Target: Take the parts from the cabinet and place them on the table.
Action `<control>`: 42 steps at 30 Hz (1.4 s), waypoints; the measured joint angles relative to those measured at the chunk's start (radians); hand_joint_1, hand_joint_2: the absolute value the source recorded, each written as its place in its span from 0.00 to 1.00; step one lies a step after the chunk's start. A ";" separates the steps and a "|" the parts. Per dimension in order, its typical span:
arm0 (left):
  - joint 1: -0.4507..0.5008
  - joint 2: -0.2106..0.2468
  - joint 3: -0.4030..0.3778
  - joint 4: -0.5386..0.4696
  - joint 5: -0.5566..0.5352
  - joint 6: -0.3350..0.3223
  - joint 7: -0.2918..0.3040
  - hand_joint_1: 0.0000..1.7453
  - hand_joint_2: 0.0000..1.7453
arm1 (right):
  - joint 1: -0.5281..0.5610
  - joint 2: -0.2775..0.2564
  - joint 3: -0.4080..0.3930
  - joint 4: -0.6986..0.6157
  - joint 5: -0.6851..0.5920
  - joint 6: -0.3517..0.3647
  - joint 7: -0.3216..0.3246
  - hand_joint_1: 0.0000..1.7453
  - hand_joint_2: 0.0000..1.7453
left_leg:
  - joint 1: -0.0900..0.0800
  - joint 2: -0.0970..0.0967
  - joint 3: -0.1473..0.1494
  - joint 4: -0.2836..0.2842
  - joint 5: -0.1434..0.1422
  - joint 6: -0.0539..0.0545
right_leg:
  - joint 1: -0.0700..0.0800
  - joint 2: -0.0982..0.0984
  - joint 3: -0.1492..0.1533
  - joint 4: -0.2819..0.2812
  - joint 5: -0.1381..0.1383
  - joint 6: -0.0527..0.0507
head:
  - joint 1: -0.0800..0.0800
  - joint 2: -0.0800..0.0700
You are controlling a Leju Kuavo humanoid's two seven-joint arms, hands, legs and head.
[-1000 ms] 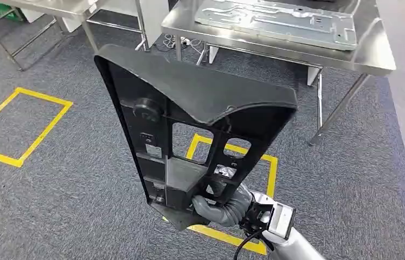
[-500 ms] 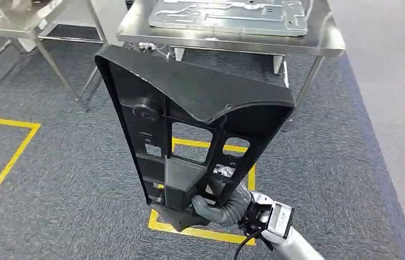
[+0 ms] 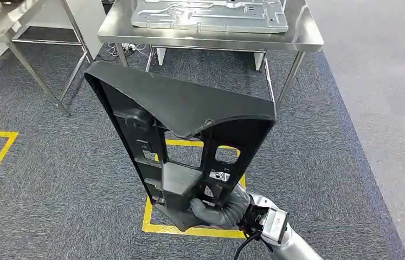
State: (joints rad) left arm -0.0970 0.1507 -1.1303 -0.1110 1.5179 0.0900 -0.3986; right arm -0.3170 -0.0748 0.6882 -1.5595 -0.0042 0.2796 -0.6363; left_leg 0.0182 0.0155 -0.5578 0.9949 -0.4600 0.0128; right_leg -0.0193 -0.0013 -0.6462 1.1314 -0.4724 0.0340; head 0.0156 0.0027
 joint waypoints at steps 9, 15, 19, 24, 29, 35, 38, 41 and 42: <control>-0.001 -0.002 -0.004 0.000 0.001 -0.001 -0.008 0.00 1.00 | -0.004 0.003 -0.001 -0.002 0.005 -0.008 -0.005 0.99 1.00 | 0.001 -0.005 -0.053 0.141 -0.086 -0.047 | 0.005 -0.001 0.085 -0.130 0.003 -0.057 | -0.012 0.000; 0.005 -0.002 -0.011 0.000 0.001 -0.001 -0.010 0.00 1.00 | 0.004 0.004 -0.001 0.000 0.013 -0.015 -0.004 0.99 1.00 | 0.003 -0.006 -0.110 0.153 0.009 -0.049 | 0.007 0.017 0.131 -0.126 -0.036 -0.053 | -0.013 0.000; 0.002 -0.002 -0.013 0.000 0.001 -0.002 -0.014 0.00 1.00 | 0.005 0.006 -0.001 0.000 0.015 -0.016 -0.003 0.99 1.00 | -0.008 -0.009 -0.053 0.033 0.019 -0.023 | 0.012 0.021 0.144 -0.129 -0.057 -0.030 | -0.013 0.000; 0.002 -0.003 -0.017 0.000 0.002 -0.007 -0.016 0.00 1.00 | 0.005 0.007 -0.003 -0.006 0.017 -0.016 -0.004 0.99 1.00 | -0.001 -0.010 -0.018 0.017 -0.002 0.012 | 0.011 0.009 0.077 0.015 -0.094 -0.010 | -0.010 0.000; 0.006 -0.003 -0.019 0.000 0.002 -0.008 -0.017 0.00 1.00 | 0.020 0.006 -0.006 -0.006 0.025 -0.016 -0.003 0.99 1.00 | -0.006 -0.012 0.029 0.018 -0.042 0.011 | 0.011 0.007 -0.067 0.131 -0.085 -0.008 | -0.010 0.000; 0.002 -0.008 -0.021 0.000 0.002 -0.008 -0.018 0.00 1.00 | 0.024 0.006 -0.013 -0.009 0.029 -0.017 -0.003 0.99 1.00 | -0.011 -0.006 0.085 0.019 -0.081 -0.016 | 0.031 0.004 -0.002 -0.097 0.043 -0.049 | -0.013 0.000; -0.002 -0.009 -0.021 0.000 0.002 -0.008 -0.019 0.00 1.00 | 0.023 0.007 -0.017 -0.014 0.030 -0.017 -0.003 0.99 1.00 | -0.009 -0.008 0.077 0.074 -0.081 -0.028 | 0.018 0.005 0.047 -0.118 0.032 -0.063 | -0.015 0.000; -0.005 -0.008 -0.021 0.000 0.002 -0.008 -0.020 0.00 1.00 | 0.023 0.009 -0.018 -0.014 0.031 -0.017 -0.003 0.99 1.00 | -0.006 -0.009 -0.050 0.269 -0.161 -0.044 | 0.019 0.007 0.069 -0.119 0.007 -0.070 | -0.019 0.000; -0.001 -0.008 -0.021 0.000 0.002 -0.008 -0.020 0.00 1.00 | 0.025 0.009 -0.018 -0.014 0.031 -0.017 -0.003 0.99 1.00 | -0.006 -0.009 -0.089 0.310 -0.187 -0.046 | 0.019 0.009 0.078 -0.118 -0.002 -0.070 | -0.019 0.000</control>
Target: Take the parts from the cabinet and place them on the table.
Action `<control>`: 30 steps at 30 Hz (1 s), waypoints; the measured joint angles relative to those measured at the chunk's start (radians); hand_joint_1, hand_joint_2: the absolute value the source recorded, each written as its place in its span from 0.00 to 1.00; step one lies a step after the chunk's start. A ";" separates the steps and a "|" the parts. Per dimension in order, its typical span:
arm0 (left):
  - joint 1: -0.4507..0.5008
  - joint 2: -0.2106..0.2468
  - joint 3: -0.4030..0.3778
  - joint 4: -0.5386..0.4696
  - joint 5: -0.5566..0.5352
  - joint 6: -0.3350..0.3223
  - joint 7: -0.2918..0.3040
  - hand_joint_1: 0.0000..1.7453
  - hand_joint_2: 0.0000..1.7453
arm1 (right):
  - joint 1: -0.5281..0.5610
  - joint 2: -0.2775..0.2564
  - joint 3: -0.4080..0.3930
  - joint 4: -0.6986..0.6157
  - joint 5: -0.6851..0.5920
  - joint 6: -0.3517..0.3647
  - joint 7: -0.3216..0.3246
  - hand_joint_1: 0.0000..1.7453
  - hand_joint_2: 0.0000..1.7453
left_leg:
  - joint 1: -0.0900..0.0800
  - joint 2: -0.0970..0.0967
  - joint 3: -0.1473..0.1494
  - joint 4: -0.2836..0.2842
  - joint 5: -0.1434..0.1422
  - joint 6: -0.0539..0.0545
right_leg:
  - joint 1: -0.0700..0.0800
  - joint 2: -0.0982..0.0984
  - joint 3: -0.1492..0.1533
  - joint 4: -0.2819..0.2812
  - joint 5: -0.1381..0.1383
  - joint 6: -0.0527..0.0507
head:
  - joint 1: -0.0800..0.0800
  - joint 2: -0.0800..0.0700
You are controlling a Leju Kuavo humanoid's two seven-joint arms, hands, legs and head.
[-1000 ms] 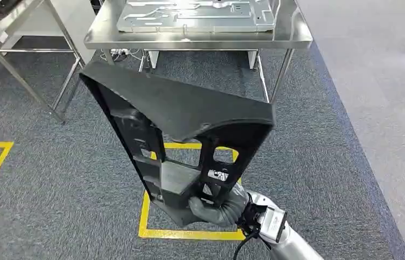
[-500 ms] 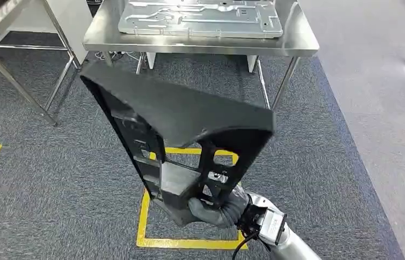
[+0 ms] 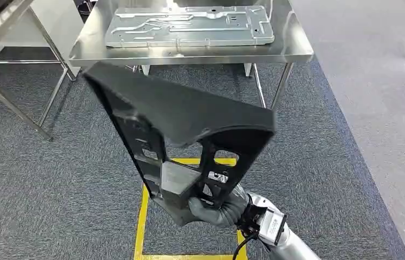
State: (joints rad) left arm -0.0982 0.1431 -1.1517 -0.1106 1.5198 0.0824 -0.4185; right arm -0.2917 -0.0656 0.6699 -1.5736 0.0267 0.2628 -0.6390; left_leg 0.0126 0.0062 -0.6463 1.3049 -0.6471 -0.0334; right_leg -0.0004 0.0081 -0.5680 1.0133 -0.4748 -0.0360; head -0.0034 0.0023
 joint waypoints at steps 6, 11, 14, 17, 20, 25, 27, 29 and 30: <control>0.007 0.003 -0.001 0.000 0.000 0.000 -0.002 0.00 1.00 | 0.002 0.000 0.000 0.000 0.000 0.000 0.001 0.99 1.00 | -0.007 0.000 0.013 -0.256 0.206 0.017 | 0.000 0.006 0.073 0.004 -0.063 0.019 | 0.002 0.000; 0.005 0.005 -0.005 0.000 0.000 0.001 -0.002 0.00 1.00 | 0.002 0.000 -0.001 -0.003 0.001 0.000 0.002 0.99 1.00 | -0.013 -0.001 0.016 -0.271 0.212 0.041 | -0.001 0.008 0.071 -0.003 -0.063 0.032 | 0.000 0.000; 0.006 0.005 -0.007 0.000 0.000 0.001 -0.003 0.00 1.00 | 0.002 0.000 -0.001 -0.006 0.001 0.000 0.002 0.99 1.00 | -0.010 -0.003 0.027 -0.274 0.209 0.048 | 0.001 0.007 0.071 0.002 -0.059 0.039 | 0.001 0.000; 0.004 0.005 -0.010 0.000 0.000 0.001 -0.004 0.00 1.00 | 0.002 -0.001 -0.003 -0.010 0.000 -0.002 0.002 0.99 1.00 | -0.003 -0.005 0.081 -0.295 0.179 0.068 | -0.006 0.000 -0.125 0.293 -0.128 0.063 | 0.006 0.000; 0.006 0.005 -0.015 0.000 0.001 -0.003 -0.004 0.00 1.00 | 0.007 -0.003 -0.003 -0.010 0.001 -0.005 0.003 0.99 1.00 | -0.003 -0.008 0.121 -0.295 0.146 0.063 | -0.006 -0.003 -0.171 0.256 -0.099 0.058 | 0.007 0.000; 0.001 0.005 -0.017 0.000 0.002 -0.004 -0.005 0.00 1.00 | 0.010 -0.004 -0.005 -0.010 0.002 -0.009 0.004 0.99 1.00 | -0.006 -0.010 0.166 -0.304 0.098 0.039 | 0.008 -0.007 -0.096 0.026 0.053 0.030 | 0.005 0.000; 0.003 0.006 -0.017 0.000 0.002 -0.004 -0.006 0.00 1.00 | 0.012 -0.004 -0.005 -0.011 0.003 -0.011 0.005 0.99 1.00 | -0.008 -0.008 0.188 -0.293 0.105 0.029 | 0.007 -0.002 -0.083 0.016 0.059 0.022 | 0.004 0.000; -0.001 0.007 -0.018 0.000 0.002 -0.005 -0.007 0.00 1.00 | 0.012 -0.003 -0.005 -0.014 0.003 -0.011 0.005 0.99 1.00 | -0.003 -0.008 0.182 -0.249 0.093 0.020 | 0.001 -0.004 -0.051 0.010 0.048 0.010 | 0.005 0.000; -0.003 0.006 -0.018 0.000 0.002 -0.005 -0.006 0.00 1.00 | 0.012 -0.003 -0.006 -0.017 0.003 -0.011 0.006 0.99 1.00 | -0.003 -0.008 0.146 -0.183 0.081 0.019 | 0.001 -0.005 -0.044 0.009 0.041 0.004 | 0.002 0.000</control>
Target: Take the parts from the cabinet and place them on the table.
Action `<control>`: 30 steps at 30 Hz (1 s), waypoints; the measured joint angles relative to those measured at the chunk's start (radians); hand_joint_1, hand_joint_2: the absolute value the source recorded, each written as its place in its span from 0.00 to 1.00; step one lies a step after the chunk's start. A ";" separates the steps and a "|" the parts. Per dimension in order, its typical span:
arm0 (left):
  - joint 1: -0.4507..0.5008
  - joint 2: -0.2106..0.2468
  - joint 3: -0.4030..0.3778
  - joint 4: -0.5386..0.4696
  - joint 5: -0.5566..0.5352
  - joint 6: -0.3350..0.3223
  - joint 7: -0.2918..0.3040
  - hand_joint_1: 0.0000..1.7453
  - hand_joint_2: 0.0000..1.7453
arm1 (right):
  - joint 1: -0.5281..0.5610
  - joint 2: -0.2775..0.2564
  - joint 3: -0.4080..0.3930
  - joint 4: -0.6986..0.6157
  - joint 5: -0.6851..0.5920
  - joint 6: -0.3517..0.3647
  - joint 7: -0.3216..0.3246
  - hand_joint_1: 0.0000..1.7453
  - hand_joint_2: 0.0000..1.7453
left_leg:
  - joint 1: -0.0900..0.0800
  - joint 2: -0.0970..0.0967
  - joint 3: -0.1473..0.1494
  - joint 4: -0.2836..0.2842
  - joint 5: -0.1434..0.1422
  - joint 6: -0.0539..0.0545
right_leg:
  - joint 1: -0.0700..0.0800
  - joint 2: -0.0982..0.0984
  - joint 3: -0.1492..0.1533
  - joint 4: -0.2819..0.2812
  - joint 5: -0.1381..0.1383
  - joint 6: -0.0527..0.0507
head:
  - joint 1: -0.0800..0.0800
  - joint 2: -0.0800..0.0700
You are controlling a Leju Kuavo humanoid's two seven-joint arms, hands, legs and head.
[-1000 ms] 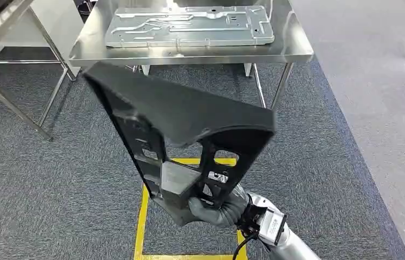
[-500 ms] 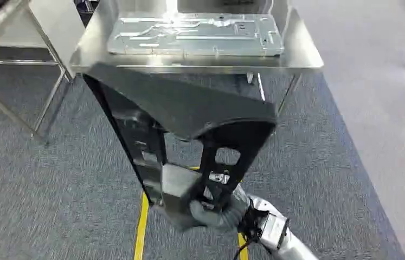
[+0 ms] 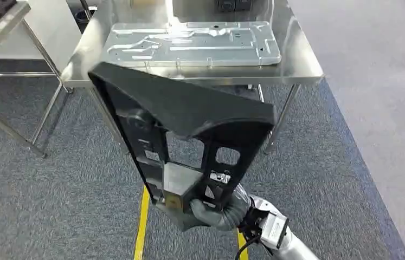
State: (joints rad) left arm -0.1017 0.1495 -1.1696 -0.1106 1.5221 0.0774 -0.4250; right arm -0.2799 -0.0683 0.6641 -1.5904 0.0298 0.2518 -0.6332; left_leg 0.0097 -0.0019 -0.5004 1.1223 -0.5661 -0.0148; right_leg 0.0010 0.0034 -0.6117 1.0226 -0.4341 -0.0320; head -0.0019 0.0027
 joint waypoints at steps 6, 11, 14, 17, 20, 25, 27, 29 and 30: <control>0.009 0.000 -0.005 0.000 0.000 0.002 0.000 0.00 1.00 | 0.012 0.000 0.000 0.000 0.005 -0.001 0.003 0.99 1.00 | 0.001 0.000 -0.148 0.088 -0.025 -0.006 | 0.001 0.009 0.058 0.000 -0.051 0.000 | 0.001 0.000; 0.010 0.001 -0.006 0.000 0.000 0.004 0.000 0.00 1.00 | 0.016 0.000 -0.006 -0.002 0.015 -0.007 0.005 0.99 1.00 | -0.010 0.001 -0.107 -0.087 0.111 0.023 | 0.005 0.013 0.097 0.000 -0.084 0.027 | 0.001 0.000; 0.007 0.000 -0.006 0.000 0.000 0.004 0.000 0.00 1.00 | 0.017 0.000 -0.011 -0.005 0.016 -0.006 0.005 0.99 1.00 | -0.003 -0.002 -0.076 -0.101 0.111 0.041 | 0.003 0.009 0.095 0.039 -0.087 0.043 | 0.001 0.000; 0.007 0.000 -0.007 0.000 0.000 0.002 0.000 0.00 1.00 | 0.018 0.000 -0.013 -0.009 0.016 -0.007 0.004 0.99 1.00 | -0.002 -0.002 -0.060 -0.105 0.097 0.051 | -0.002 0.005 -0.028 0.233 -0.164 0.059 | 0.005 0.000; 0.009 0.000 -0.011 0.000 0.000 0.001 0.000 0.00 1.00 | 0.025 -0.002 -0.014 -0.009 0.040 -0.020 0.006 0.99 1.00 | -0.001 -0.004 -0.036 -0.105 0.074 0.049 | -0.006 0.002 -0.108 0.282 -0.164 0.065 | 0.006 0.000; 0.006 -0.004 -0.014 0.000 0.002 0.001 -0.002 0.00 1.00 | 0.033 -0.001 -0.024 -0.020 0.052 -0.046 0.012 0.99 1.00 | -0.004 -0.007 0.013 -0.110 0.031 0.027 | 0.007 -0.002 -0.034 0.019 -0.020 0.034 | 0.006 0.000; 0.008 -0.005 -0.014 0.000 0.002 0.001 -0.003 0.00 1.00 | 0.039 -0.002 -0.031 -0.029 0.052 -0.050 0.016 0.99 1.00 | -0.006 -0.005 0.024 -0.102 0.038 0.014 | 0.004 -0.001 -0.024 0.005 0.002 0.018 | 0.004 0.000; 0.005 -0.005 -0.014 0.000 0.002 0.001 -0.005 0.00 1.00 | 0.044 0.002 -0.032 -0.035 0.062 -0.059 0.023 0.99 1.00 | -0.004 -0.003 0.023 -0.074 0.034 0.004 | -0.002 0.001 0.008 -0.007 -0.001 0.010 | 0.004 0.000; 0.004 -0.007 -0.014 0.000 0.002 0.002 -0.005 0.00 1.00 | 0.045 0.003 -0.033 -0.037 0.074 -0.068 0.022 0.99 1.00 | -0.003 -0.003 0.000 -0.023 0.031 0.000 | -0.002 0.000 0.019 -0.009 -0.006 0.002 | 0.002 0.000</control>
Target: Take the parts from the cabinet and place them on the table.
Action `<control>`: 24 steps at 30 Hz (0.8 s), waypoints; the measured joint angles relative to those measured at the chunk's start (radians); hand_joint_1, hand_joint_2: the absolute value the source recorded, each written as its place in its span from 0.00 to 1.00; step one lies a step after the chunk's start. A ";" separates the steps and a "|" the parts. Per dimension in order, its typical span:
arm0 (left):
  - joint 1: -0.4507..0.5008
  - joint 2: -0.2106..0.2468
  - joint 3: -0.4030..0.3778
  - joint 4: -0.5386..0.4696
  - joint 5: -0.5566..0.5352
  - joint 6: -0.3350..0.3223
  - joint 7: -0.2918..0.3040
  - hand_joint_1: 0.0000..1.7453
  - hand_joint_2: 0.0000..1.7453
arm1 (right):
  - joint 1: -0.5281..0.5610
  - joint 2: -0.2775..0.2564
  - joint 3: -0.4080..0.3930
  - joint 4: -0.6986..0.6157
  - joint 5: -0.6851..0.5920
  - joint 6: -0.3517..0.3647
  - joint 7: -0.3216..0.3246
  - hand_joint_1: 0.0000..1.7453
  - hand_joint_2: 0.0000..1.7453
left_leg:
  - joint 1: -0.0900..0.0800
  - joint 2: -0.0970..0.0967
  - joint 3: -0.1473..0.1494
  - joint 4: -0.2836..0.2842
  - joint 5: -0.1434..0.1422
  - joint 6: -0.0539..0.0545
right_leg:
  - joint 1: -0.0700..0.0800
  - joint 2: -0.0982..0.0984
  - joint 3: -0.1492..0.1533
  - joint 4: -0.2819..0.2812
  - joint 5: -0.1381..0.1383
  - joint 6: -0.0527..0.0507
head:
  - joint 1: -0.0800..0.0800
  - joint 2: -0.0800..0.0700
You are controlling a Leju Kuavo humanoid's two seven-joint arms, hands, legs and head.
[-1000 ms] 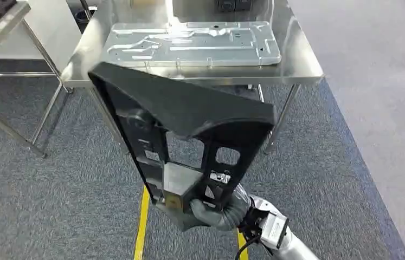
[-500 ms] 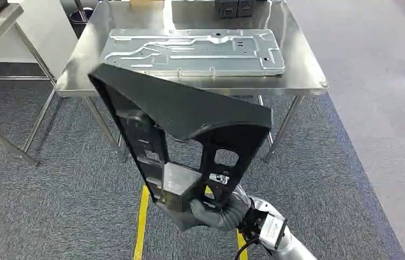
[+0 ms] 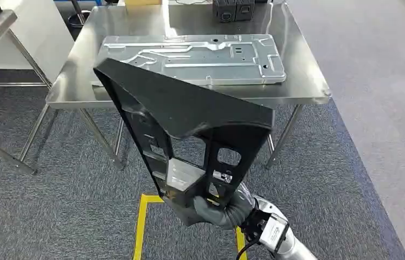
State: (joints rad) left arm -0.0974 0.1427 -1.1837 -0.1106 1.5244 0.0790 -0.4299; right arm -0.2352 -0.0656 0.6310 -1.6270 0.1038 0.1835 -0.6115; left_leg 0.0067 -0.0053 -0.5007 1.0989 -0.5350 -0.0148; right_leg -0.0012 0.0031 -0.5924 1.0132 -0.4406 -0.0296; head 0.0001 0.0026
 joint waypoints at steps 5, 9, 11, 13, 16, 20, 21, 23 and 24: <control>0.008 -0.001 0.000 0.000 0.000 0.006 0.000 0.00 1.00 | 0.028 0.003 -0.011 -0.010 0.024 -0.028 -0.014 0.99 1.00 | 0.006 0.000 -0.176 0.195 -0.110 -0.018 | 0.000 0.004 0.042 0.001 -0.041 -0.003 | -0.002 0.000; 0.012 -0.002 0.000 0.000 0.000 0.009 0.000 0.00 1.00 | 0.040 0.002 -0.019 -0.032 0.037 -0.033 -0.026 0.99 1.00 | 0.007 0.004 -0.127 -0.055 0.128 -0.005 | -0.001 0.004 0.089 0.003 -0.086 0.010 | -0.001 0.000; 0.009 -0.002 0.000 0.000 0.000 0.010 0.001 0.00 1.00 | 0.048 0.002 -0.019 -0.039 0.044 -0.034 -0.024 0.99 1.00 | -0.004 0.005 -0.126 -0.056 0.101 0.008 | 0.001 0.008 0.092 0.002 -0.098 0.026 | -0.001 0.000; 0.010 -0.002 0.000 0.000 0.000 0.010 0.000 0.00 1.00 | 0.052 0.002 -0.021 -0.050 0.052 -0.037 -0.023 0.99 1.00 | -0.001 0.002 -0.114 -0.063 0.099 0.024 | 0.003 0.008 0.104 0.013 -0.095 0.037 | -0.001 0.000; 0.005 -0.002 0.000 0.000 0.000 0.010 0.000 0.00 1.00 | 0.052 0.001 -0.023 -0.061 0.060 -0.042 -0.021 0.99 1.00 | 0.004 0.001 -0.083 -0.076 0.089 0.040 | -0.003 0.003 0.030 0.150 -0.099 0.049 | 0.002 0.000; 0.006 -0.002 0.000 0.000 0.000 0.010 0.000 0.00 1.00 | 0.065 -0.001 -0.026 -0.063 0.070 -0.045 -0.019 0.99 1.00 | 0.004 -0.002 -0.044 -0.076 0.050 0.041 | -0.006 0.002 -0.129 0.305 -0.193 0.060 | 0.003 0.000; 0.006 -0.002 0.000 0.000 0.000 0.010 0.000 0.00 1.00 | 0.067 -0.002 -0.026 -0.063 0.072 -0.047 -0.018 0.99 1.00 | 0.004 -0.003 -0.028 -0.076 0.038 0.039 | -0.006 0.002 -0.129 0.268 -0.173 0.058 | 0.003 0.000; 0.005 -0.003 0.000 0.000 0.000 0.009 0.000 0.00 1.00 | 0.067 -0.002 -0.026 -0.063 0.076 -0.049 -0.018 0.99 1.00 | 0.004 -0.004 0.010 -0.077 0.012 0.034 | -0.004 0.002 -0.098 0.124 -0.061 0.049 | 0.003 0.000; 0.007 -0.005 0.000 0.000 0.000 0.008 0.000 0.00 1.00 | 0.067 -0.003 -0.027 -0.063 0.078 -0.050 -0.018 0.99 1.00 | 0.004 -0.004 0.015 -0.081 0.000 0.030 | -0.001 -0.001 -0.086 0.049 0.034 0.039 | 0.004 0.000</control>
State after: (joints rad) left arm -0.0901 0.1381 -1.1841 -0.1106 1.5247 0.0866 -0.4303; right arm -0.1677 -0.0682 0.6043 -1.6896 0.1823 0.1335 -0.6295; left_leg 0.0106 -0.0093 -0.4852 1.0180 -0.5352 0.0154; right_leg -0.0020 0.0019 -0.6785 1.0627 -0.4066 0.0092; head 0.0045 0.0027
